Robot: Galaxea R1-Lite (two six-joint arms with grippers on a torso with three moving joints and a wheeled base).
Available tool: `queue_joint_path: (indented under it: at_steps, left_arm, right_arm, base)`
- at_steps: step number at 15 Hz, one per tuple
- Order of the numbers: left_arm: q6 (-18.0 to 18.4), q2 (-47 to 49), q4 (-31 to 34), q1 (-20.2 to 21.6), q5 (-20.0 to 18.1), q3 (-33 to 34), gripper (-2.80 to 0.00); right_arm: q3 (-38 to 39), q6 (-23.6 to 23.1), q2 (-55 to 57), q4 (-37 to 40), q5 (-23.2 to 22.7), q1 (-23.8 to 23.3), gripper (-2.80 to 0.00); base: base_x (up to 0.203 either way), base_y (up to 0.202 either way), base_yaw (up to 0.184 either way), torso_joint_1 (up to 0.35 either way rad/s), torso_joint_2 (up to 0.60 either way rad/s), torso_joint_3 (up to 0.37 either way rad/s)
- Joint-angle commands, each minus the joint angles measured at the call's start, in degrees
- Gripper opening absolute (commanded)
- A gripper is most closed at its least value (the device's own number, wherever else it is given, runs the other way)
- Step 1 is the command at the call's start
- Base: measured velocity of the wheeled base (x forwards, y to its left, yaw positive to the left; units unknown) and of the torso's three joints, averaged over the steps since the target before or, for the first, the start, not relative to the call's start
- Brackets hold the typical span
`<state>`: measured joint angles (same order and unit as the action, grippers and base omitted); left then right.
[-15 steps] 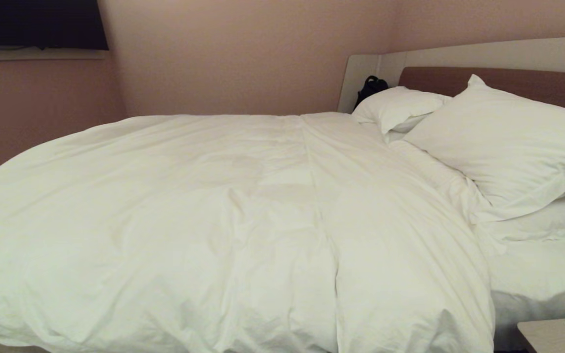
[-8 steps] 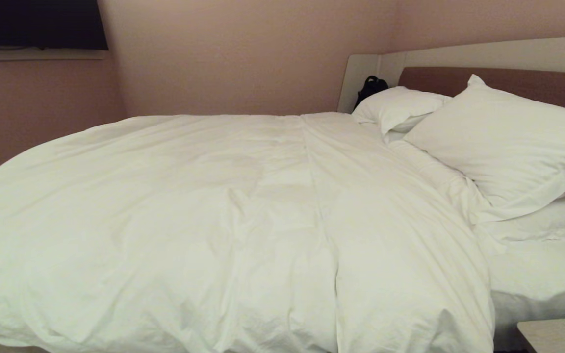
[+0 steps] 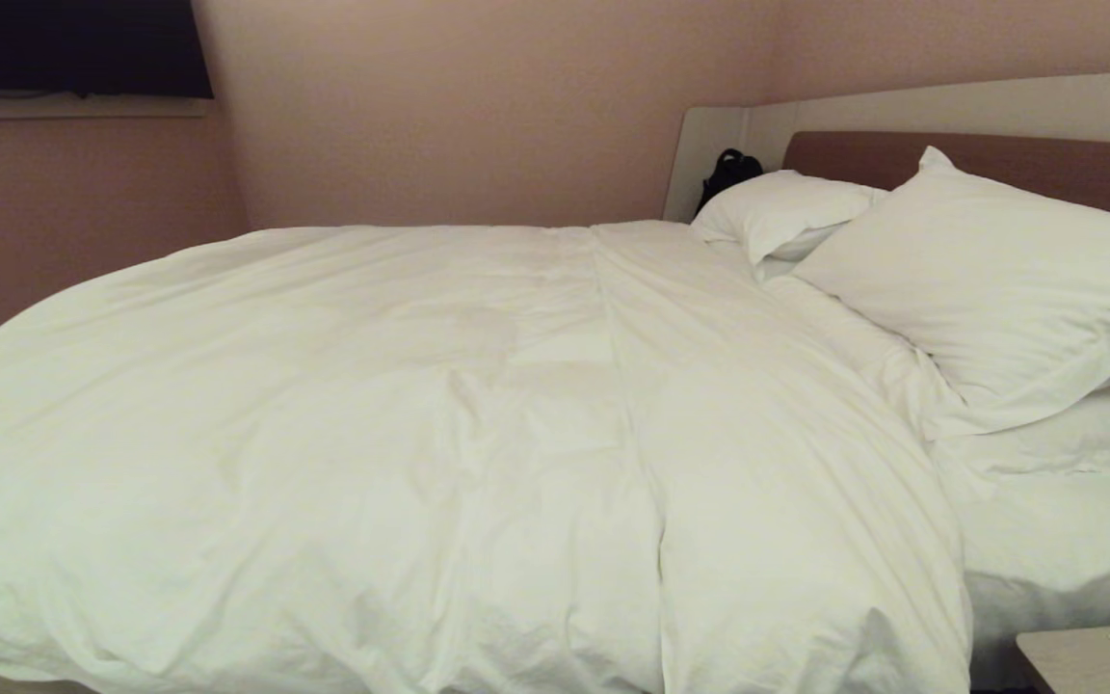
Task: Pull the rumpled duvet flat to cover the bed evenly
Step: Flatten the corners of the folded blanket
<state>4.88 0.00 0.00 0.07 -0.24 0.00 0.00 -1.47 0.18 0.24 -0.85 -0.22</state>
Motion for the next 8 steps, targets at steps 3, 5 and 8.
queue_joint_path:
  at_steps: [3, 5, 8]
  left_arm:
    - [0.0, 0.0, 0.0, 0.0, 0.0, 0.0, -2.80]
    - [0.0, 0.0, 0.0, 0.0, 0.0, 0.0, -2.80]
    - [0.0, 0.0, 0.0, 0.0, 0.0, 0.0, -2.80]
  right_arm:
    - [0.0, 0.0, -0.2, 0.0, 0.0, 0.0, -2.80]
    - [0.0, 0.0, -0.1, 0.0, 0.0, 0.0, -2.80]
    - [0.0, 0.0, -0.1, 0.0, 0.0, 0.0, -2.80]
  base:
    - [0.000, 0.000, 0.000, 0.000, 0.00, 0.000]
    - [0.000, 0.000, 0.000, 0.000, 0.00, 0.000]
    - [0.000, 0.000, 0.000, 0.000, 0.00, 0.000]
